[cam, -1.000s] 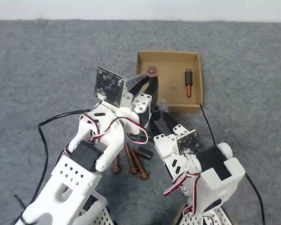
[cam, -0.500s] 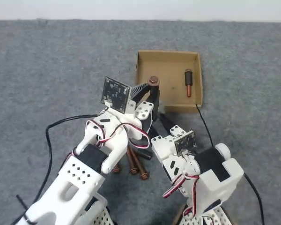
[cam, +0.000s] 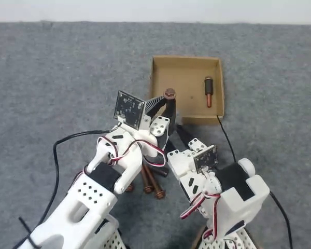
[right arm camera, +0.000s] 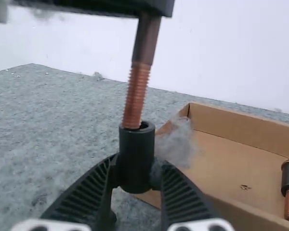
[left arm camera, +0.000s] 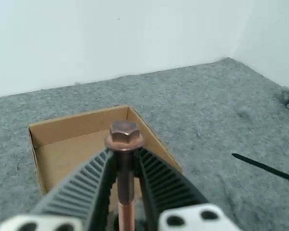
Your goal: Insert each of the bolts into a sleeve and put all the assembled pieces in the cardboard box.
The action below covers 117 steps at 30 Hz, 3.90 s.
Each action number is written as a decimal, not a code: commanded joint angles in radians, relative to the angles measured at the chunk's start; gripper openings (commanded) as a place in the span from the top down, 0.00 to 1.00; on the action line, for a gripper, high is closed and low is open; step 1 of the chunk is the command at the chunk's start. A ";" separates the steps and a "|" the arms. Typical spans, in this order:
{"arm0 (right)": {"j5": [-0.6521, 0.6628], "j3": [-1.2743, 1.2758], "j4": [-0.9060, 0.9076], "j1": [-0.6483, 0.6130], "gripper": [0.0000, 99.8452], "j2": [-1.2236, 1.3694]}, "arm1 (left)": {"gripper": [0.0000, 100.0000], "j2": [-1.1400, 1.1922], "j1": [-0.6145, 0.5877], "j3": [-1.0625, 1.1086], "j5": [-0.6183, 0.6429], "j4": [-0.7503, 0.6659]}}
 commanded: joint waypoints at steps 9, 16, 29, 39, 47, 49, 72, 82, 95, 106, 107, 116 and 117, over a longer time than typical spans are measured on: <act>-0.012 0.028 -0.031 -0.002 0.99 -0.048 | 0.99 -0.051 0.002 0.042 -0.003 -0.038; -0.012 0.029 -0.031 -0.002 0.99 -0.050 | 0.99 -0.051 0.003 0.085 -0.003 -0.040; -0.012 0.029 -0.031 -0.002 0.99 -0.048 | 0.99 -0.043 -0.002 0.090 -0.002 -0.178; -0.012 0.029 -0.031 -0.002 0.99 -0.051 | 0.99 -0.041 -0.003 0.096 -0.003 -0.180; -0.012 0.029 -0.031 -0.002 0.99 -0.053 | 0.99 -0.043 -0.003 0.166 -0.005 -0.184; -0.012 0.029 -0.031 -0.002 0.99 -0.053 | 0.99 -0.043 0.000 0.185 -0.005 -0.184; -0.006 0.029 -0.030 -0.001 0.99 -0.050 | 0.99 -0.043 -0.003 0.282 -0.008 -0.233; -0.006 0.029 -0.031 0.015 0.99 -0.050 | 0.99 -0.043 -0.003 0.311 -0.005 -0.233; -0.006 0.029 -0.031 0.015 0.99 -0.048 | 0.85 -0.044 -0.003 0.320 0.057 -0.229; -0.006 0.029 -0.031 0.015 0.99 -0.048 | 0.80 -0.051 -0.003 0.334 0.080 -0.229; -0.006 0.029 -0.031 0.015 0.99 -0.048 | 0.80 -0.052 -0.003 0.334 0.080 -0.229; -0.006 0.026 -0.027 0.016 0.99 -0.047 | 0.80 -0.052 -0.094 0.334 0.081 -0.227; -0.006 0.025 -0.027 0.016 0.99 -0.047 | 0.80 -0.052 -0.098 0.334 0.081 -0.227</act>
